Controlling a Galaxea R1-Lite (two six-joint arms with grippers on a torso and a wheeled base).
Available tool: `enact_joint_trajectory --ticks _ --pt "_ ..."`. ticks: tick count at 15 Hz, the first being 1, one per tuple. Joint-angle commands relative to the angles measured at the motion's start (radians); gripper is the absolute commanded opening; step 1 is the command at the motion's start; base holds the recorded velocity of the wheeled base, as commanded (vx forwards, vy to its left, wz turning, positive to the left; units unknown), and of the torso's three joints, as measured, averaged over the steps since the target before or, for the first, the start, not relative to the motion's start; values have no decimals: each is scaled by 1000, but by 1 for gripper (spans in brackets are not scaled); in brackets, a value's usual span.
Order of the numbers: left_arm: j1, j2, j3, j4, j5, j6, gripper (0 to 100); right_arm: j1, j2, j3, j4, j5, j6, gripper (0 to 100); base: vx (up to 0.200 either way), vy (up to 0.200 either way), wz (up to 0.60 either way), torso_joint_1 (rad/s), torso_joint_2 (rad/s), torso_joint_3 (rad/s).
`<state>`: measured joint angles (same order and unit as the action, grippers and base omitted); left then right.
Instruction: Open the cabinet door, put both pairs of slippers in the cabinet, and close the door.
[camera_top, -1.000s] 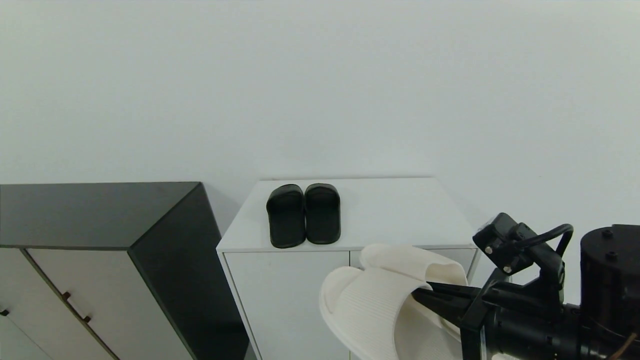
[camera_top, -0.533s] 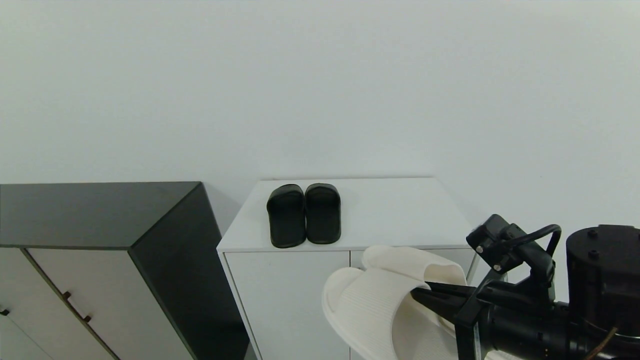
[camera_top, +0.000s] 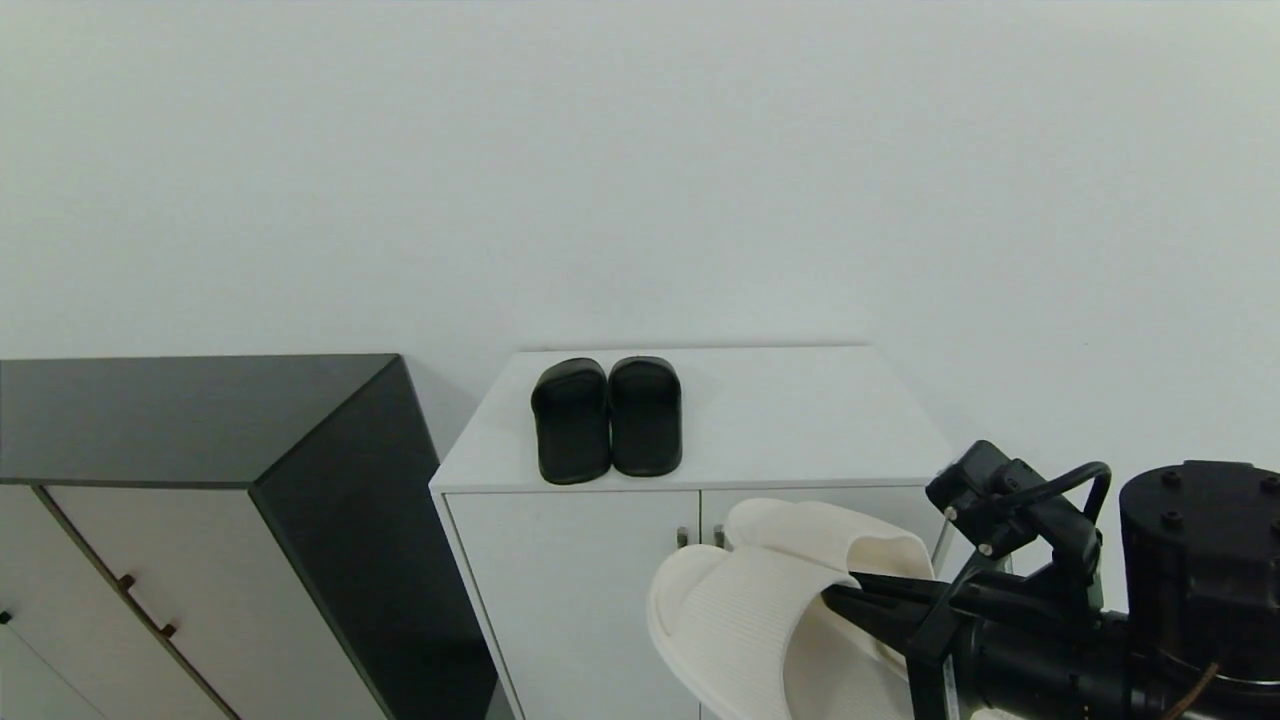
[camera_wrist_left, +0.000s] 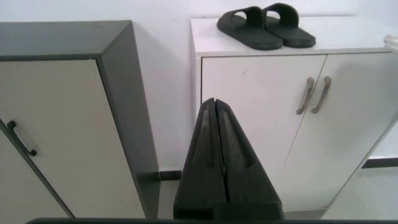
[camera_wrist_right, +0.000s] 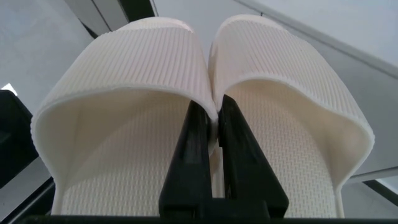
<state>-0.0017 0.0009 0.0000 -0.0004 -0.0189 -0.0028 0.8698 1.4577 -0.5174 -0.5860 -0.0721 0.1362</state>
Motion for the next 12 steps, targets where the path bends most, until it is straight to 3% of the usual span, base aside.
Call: enact_joint_trajectory --ticks 1,2,3,12 --pt "0 1 0 0 -4 0 0 0 3 7 0 0 -1 0 0 0 0 -178 417 232" --pt "0 1 0 0 -6 -2 0 0 4 7 0 0 -1 0 0 0 0 -207 496 276" --pt "0 1 0 0 -6 -6 100 0 4 7 0 0 -1 0 0 0 0 -217 515 295" --pt "0 1 0 0 -6 -5 100 0 4 19 -17 -2 -4 0 0 0 0 -215 536 313"
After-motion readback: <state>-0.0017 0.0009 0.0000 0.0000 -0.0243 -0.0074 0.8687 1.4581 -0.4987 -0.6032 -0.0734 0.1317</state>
